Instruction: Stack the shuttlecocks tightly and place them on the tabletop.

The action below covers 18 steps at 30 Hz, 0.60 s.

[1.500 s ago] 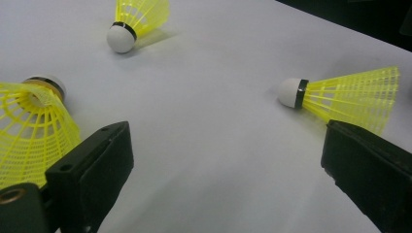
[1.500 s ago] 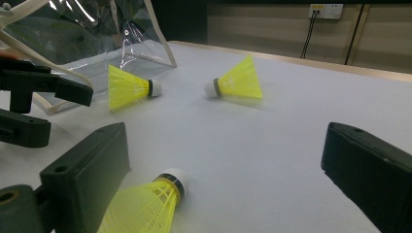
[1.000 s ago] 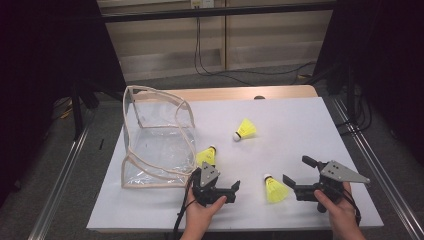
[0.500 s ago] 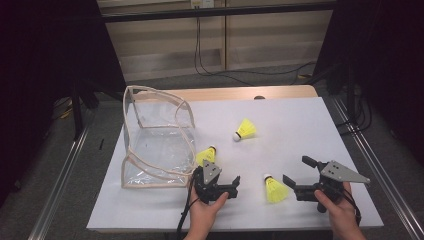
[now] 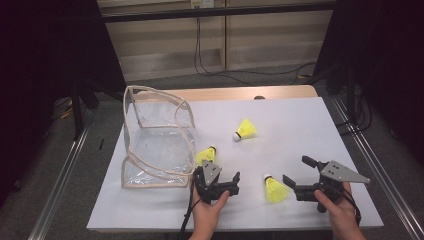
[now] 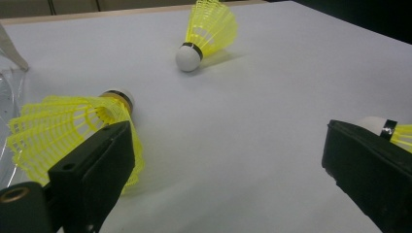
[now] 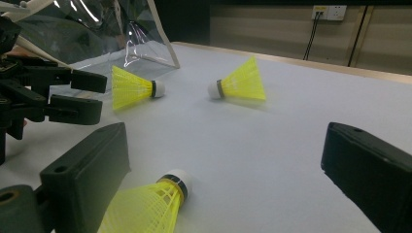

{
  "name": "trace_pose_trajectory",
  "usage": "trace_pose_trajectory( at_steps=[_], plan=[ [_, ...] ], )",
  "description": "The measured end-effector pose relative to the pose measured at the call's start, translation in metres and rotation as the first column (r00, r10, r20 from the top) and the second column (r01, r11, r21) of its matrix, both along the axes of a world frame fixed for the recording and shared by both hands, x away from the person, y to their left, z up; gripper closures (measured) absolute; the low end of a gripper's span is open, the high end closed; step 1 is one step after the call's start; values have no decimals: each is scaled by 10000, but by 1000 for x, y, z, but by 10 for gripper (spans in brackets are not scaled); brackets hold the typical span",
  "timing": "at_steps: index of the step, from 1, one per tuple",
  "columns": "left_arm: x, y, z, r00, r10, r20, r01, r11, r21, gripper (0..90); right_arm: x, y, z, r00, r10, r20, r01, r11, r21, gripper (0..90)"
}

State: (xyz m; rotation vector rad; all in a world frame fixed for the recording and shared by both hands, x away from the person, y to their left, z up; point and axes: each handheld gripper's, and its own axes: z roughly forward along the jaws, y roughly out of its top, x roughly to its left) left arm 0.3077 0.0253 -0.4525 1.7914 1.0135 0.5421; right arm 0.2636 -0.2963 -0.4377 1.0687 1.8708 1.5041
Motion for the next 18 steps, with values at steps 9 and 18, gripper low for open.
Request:
trace_pose_trajectory(
  at_steps=[9,18],
  plan=[
    [7,-9,0,9975,665,-240,-665,9978,-2,46,0,0,0,10000,21,7,-21,10000,0,28],
    [18,-15,-1,9966,824,-23,-824,9955,-477,48,0,0,0,10000,33,-3,-33,10000,30,28]
  ],
)
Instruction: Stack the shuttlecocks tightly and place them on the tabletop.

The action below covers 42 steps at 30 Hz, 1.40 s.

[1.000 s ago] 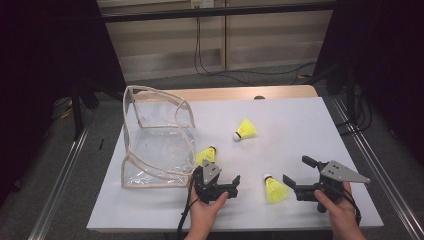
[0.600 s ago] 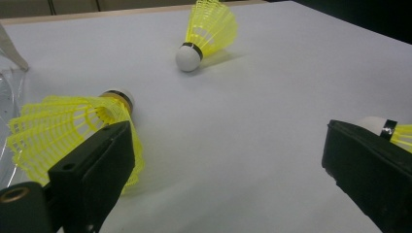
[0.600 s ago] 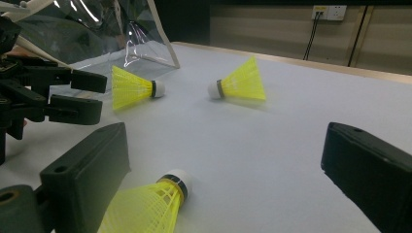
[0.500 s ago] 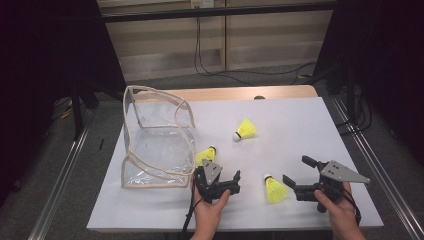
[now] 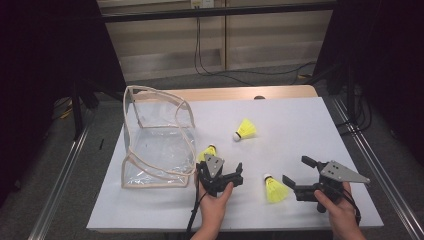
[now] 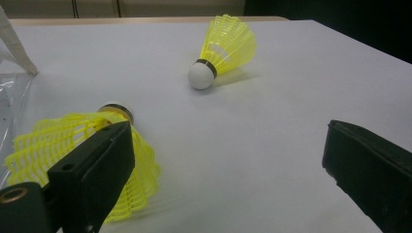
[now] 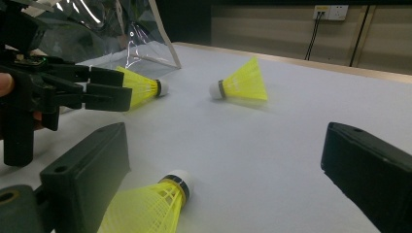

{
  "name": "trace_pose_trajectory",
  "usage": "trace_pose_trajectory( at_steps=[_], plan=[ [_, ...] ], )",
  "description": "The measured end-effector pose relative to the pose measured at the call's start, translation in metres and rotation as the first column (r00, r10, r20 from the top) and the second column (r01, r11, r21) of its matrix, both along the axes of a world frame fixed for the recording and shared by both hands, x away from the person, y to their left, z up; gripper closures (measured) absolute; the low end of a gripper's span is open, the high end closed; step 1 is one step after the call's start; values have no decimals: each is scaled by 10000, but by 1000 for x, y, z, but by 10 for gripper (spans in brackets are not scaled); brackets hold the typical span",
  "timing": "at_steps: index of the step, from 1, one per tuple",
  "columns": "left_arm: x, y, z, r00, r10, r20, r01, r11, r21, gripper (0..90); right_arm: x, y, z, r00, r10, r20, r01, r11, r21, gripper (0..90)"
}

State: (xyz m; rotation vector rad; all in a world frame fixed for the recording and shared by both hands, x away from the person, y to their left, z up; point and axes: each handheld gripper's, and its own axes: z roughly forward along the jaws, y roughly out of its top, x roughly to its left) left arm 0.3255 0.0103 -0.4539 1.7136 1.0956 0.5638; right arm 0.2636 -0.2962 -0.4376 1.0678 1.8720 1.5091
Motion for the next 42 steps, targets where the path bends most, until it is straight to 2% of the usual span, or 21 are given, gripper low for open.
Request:
trace_pose_trajectory(
  at_steps=[3,7,10,12,18,24,32,34,36,37,39,40,42],
  plan=[
    [1,-4,0,9999,17,116,-18,10000,82,47,0,-1,0,10000,-13,-1,13,10000,54,28],
    [3,-6,0,9995,-93,313,97,9999,-134,46,0,-1,0,10000,-9,-12,9,10000,48,29],
    [5,-9,0,9996,56,285,-55,10000,-54,42,0,-1,1,10000,6,29,-6,10000,41,29],
    [7,-11,0,9994,50,336,-44,9998,-178,51,0,-1,1,10000,-13,24,13,10000,65,29],
    [11,-15,2,9992,-49,401,48,10000,20,94,0,-2,1,10000,-12,40,11,10000,61,29],
    [17,-20,2,9989,-472,29,471,9989,83,132,0,-2,1,10000,-4,46,4,10000,77,29],
    [22,-21,4,9985,-542,-109,543,9985,64,176,0,-2,1,10000,-9,41,9,10000,77,30],
    [23,-22,6,9981,-603,-112,605,9978,270,194,0,-3,1,10000,-6,53,6,10000,59,30],
    [23,-22,8,9979,-648,-54,649,9976,234,215,0,-3,1,10000,-13,51,13,10000,55,29],
    [24,-22,9,9974,-723,-77,724,9971,245,259,0,-3,1,10000,-14,56,14,10000,54,30],
    [24,-23,11,9978,-661,-55,662,9973,329,264,0,-3,1,10000,-24,46,23,10000,74,29],
    [25,-23,11,9978,-659,-110,663,9972,344,317,0,-3,1,10000,-21,47,20,10000,77,29],
    [26,-22,12,9981,-588,-198,595,9976,354,323,0,-3,1,10000,-13,50,13,10000,61,30]
  ],
)
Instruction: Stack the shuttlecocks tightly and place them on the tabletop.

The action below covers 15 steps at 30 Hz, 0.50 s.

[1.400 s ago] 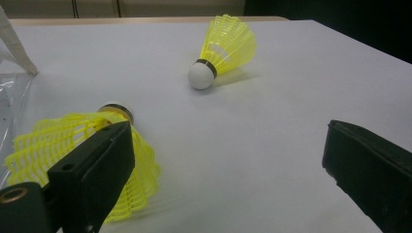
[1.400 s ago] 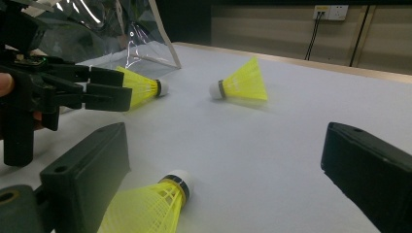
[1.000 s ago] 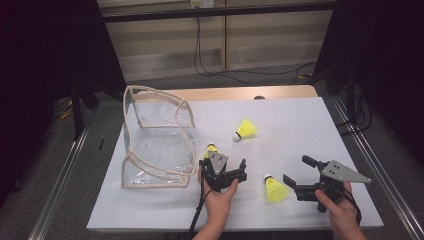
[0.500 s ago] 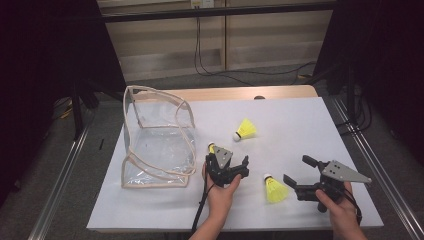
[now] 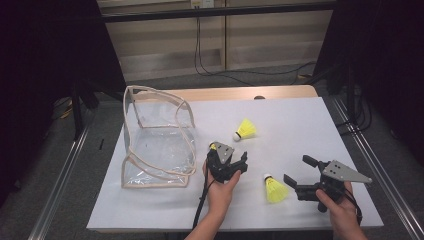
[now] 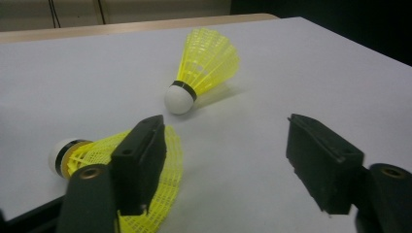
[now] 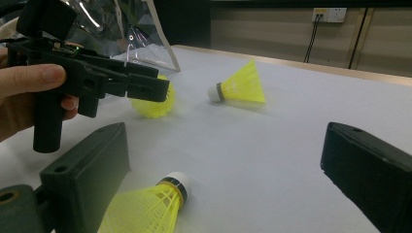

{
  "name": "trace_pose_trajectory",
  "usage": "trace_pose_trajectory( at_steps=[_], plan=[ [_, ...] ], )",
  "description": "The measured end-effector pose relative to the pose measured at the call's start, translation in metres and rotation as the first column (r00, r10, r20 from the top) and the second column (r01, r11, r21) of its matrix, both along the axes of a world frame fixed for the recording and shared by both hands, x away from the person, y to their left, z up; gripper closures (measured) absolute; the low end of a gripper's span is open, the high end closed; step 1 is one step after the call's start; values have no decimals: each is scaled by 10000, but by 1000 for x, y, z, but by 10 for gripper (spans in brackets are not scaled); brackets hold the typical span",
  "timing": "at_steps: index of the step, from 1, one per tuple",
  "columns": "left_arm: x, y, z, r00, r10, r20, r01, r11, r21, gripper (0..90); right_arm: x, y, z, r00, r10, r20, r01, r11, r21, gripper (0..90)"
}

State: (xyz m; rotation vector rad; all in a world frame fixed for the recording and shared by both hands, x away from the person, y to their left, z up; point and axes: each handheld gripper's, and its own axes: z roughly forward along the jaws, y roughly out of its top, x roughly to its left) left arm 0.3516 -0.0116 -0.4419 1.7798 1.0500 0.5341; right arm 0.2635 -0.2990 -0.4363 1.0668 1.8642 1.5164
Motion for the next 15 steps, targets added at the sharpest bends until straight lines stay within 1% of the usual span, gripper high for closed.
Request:
trace_pose_trajectory(
  at_steps=[1,3,5,7,12,14,15],
  plan=[
    [0,0,0,10000,92,2,-92,9999,102,377,0,0,0,10000,-2,16,2,10000,2,29],
    [1,1,-1,9999,151,-73,-150,9997,201,380,0,0,0,10000,-16,9,16,10000,45,30],
    [1,2,-1,9995,269,-143,-264,9991,339,363,0,0,0,10000,-25,19,25,10000,57,30],
    [0,4,-1,9990,284,-341,-273,9992,303,349,0,0,0,10000,-29,-10,29,10000,82,30],
    [-4,7,-3,9963,390,-762,-362,9986,389,316,0,-1,1,10000,-20,-1,20,10000,87,30],
    [-2,7,-4,9955,470,-820,-442,9984,351,308,0,0,1,10000,-42,-8,42,10000,78,30],
    [-1,8,-4,9947,564,-857,-530,9977,420,306,0,0,0,10000,-27,8,27,10000,62,29]
  ],
)
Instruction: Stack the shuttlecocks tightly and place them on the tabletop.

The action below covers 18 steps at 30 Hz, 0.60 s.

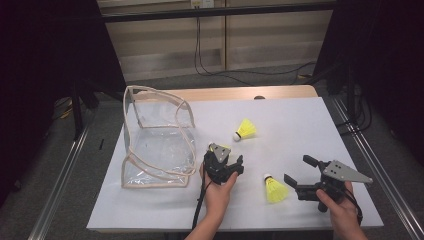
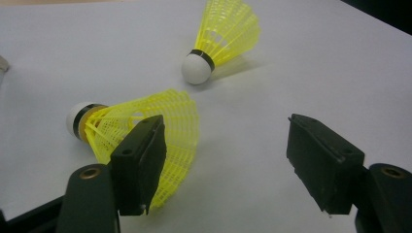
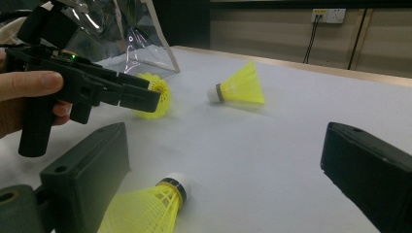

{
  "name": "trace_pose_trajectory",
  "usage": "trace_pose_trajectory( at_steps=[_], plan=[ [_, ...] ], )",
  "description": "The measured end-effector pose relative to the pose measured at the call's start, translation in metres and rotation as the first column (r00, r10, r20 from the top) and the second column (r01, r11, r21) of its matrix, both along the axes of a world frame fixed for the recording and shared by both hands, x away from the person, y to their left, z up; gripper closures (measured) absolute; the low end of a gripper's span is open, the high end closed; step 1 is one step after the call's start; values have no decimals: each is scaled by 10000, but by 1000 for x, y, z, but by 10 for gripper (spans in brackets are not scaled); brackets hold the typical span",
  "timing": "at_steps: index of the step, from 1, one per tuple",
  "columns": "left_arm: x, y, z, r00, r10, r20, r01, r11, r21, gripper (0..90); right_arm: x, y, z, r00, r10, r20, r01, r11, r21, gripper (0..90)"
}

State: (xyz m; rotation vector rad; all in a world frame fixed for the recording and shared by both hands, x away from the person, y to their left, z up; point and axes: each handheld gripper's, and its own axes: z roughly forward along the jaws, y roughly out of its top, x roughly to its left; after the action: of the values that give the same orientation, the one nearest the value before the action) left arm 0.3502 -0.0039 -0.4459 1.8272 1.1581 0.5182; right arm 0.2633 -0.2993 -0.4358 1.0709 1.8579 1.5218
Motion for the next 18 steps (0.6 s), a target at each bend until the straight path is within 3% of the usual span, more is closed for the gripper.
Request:
trace_pose_trajectory(
  at_steps=[3,8,13,14,15,18],
  plan=[
    [2,2,0,9988,487,19,-487,9988,6,235,-1,0,0,10000,3,40,-3,10000,1,30],
    [4,2,0,9976,691,62,-691,9976,1,231,0,0,-1,10000,2,-17,-2,10000,-29,30],
    [9,3,-2,9907,1357,129,-1359,9906,142,348,0,1,0,10000,31,25,-31,10000,11,30],
    [10,4,-2,9893,1461,49,-1461,9892,78,423,0,1,0,10000,10,5,-10,10000,17,29],
    [11,5,-3,9874,1584,21,-1584,9874,-33,423,0,1,0,10000,10,5,-10,10000,17,29],
    [13,7,-3,9881,1535,3,-1535,9881,-137,535,0,0,0,10000,20,-16,-20,10000,23,30]
  ],
)
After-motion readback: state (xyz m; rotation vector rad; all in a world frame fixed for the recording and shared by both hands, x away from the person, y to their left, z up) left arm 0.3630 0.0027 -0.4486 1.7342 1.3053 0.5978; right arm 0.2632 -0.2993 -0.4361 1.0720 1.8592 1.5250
